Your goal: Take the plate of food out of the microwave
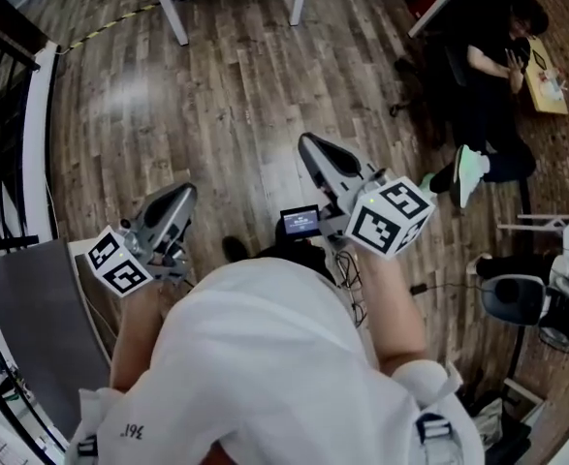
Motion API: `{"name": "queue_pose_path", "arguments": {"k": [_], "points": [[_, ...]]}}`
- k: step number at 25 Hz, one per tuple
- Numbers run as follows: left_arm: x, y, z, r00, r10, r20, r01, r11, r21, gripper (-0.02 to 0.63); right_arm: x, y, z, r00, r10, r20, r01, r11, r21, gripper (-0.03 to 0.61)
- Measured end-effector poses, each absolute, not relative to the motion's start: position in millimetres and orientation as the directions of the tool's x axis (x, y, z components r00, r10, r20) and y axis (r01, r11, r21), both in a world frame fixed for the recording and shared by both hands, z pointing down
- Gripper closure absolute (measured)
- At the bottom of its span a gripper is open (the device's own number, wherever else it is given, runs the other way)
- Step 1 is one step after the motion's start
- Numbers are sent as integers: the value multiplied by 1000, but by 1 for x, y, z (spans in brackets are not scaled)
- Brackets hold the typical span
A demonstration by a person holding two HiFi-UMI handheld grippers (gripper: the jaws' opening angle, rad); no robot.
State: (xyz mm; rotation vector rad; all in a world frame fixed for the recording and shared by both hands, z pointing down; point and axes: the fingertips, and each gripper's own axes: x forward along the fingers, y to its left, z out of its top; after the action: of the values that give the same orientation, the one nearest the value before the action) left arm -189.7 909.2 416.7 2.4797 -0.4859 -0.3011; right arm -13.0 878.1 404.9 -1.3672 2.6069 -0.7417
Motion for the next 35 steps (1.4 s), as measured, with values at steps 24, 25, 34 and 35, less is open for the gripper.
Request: {"name": "queue_pose_path", "arguments": {"k": [24,25,34,35], "points": [[-165,890,425,916,-397,-64,-274,-734,621,607,7,855,422,-589,-790,168,-755,465,-462,586],[-165,888,425,915,-398,-66,-275,-734,621,607,7,853,421,-589,-790,168,-756,467,-458,566],[-154,880,421,912,-404,-69,-280,-737,615,607,13,842,421,-578,-796,179,-783,480,-395,523],[-154,879,421,912,-405,-69,-281,-737,614,607,13,841,420,-576,-797,180,-788,484,-380,520]]}}
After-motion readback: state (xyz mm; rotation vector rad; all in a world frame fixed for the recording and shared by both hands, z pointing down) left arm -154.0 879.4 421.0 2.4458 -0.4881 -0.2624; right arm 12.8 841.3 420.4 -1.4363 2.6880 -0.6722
